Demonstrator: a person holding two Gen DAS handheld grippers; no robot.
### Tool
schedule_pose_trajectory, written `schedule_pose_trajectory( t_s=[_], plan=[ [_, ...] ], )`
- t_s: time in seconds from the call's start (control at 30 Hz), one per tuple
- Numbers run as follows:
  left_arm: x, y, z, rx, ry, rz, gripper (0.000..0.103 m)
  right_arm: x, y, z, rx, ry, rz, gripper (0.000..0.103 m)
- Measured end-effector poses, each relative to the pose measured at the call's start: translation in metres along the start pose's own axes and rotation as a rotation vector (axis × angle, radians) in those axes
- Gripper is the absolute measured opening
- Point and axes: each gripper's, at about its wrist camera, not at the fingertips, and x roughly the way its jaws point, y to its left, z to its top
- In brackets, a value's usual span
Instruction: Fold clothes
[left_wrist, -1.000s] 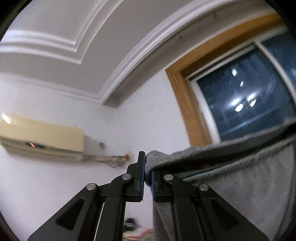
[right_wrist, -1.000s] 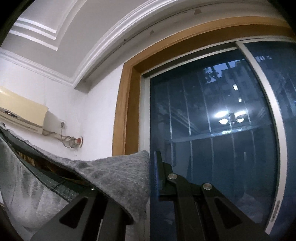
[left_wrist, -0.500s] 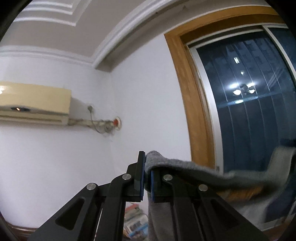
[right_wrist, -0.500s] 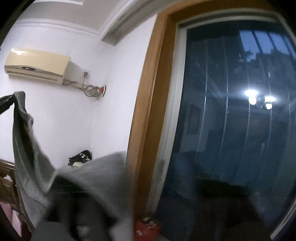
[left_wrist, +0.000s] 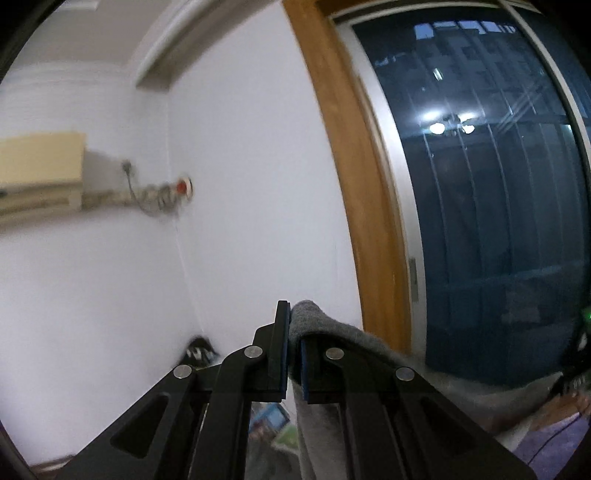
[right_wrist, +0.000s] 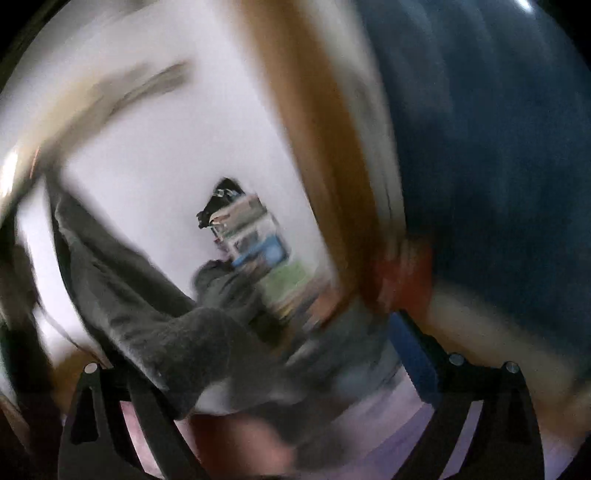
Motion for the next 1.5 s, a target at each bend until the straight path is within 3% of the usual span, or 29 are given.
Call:
schedule_pose_trajectory(
  t_s=[0.03,0.13,0.33,0.47,0.6,0.73,0.87,1.0,1.07,1.13,1.17,1.27,1.37,1.4,1.47,1.5],
  plan=[
    [0.007,-0.005,-0.007,0.023,0.016,0.005,0.005,0.011,-0.019,-0.006,0.096,0.054,0.036,0.095],
    [0.027,-0.023,-0.026,0.097,0.066,0.025,0.004,0.033,-0.025,-0.023,0.079,0.111,0.056,0.095],
    [0.061,-0.051,-0.070,0.136,0.232,-0.079,0.004,0.041,-0.023,-0.050,0.021,0.161,0.129,0.095],
    [0.078,-0.066,-0.099,0.120,0.356,-0.114,0.004,0.031,-0.030,-0.047,0.019,0.091,0.125,0.095],
    [0.087,-0.082,-0.119,0.134,0.422,-0.150,0.004,0.030,-0.013,-0.052,-0.081,0.022,0.034,0.095],
    [0.088,-0.099,-0.123,0.191,0.438,-0.150,0.004,0.081,0.044,-0.083,-0.302,0.032,-0.041,0.095],
    [0.090,-0.104,-0.126,0.187,0.456,-0.123,0.004,0.131,0.089,-0.115,-0.414,-0.029,-0.038,0.095],
    [0.096,-0.101,-0.135,0.159,0.484,-0.097,0.004,0.153,0.124,-0.129,-0.419,-0.116,-0.026,0.095],
    [0.094,-0.099,-0.141,0.147,0.483,-0.114,0.004,0.164,0.143,-0.134,-0.447,-0.150,-0.100,0.095],
    [0.090,-0.095,-0.147,0.137,0.480,-0.133,0.004,0.178,0.152,-0.141,-0.457,-0.179,-0.254,0.095],
    [0.088,-0.092,-0.150,0.135,0.477,-0.142,0.004,0.183,0.150,-0.145,-0.455,-0.178,-0.301,0.094],
    [0.082,-0.076,-0.161,0.113,0.473,-0.171,0.004,0.201,0.135,-0.161,-0.427,-0.144,-0.435,0.077],
    [0.084,-0.055,-0.171,0.072,0.477,-0.208,0.004,0.213,0.109,-0.181,-0.335,-0.107,-0.502,0.074],
    [0.086,-0.047,-0.174,0.053,0.479,-0.217,0.004,0.218,0.102,-0.188,-0.300,-0.102,-0.520,0.062],
    [0.088,-0.032,-0.180,0.021,0.476,-0.228,0.004,0.237,0.093,-0.204,-0.265,-0.045,-0.553,0.050],
    [0.090,-0.026,-0.182,0.010,0.473,-0.231,0.004,0.248,0.091,-0.211,-0.261,-0.010,-0.566,0.039]
  ],
)
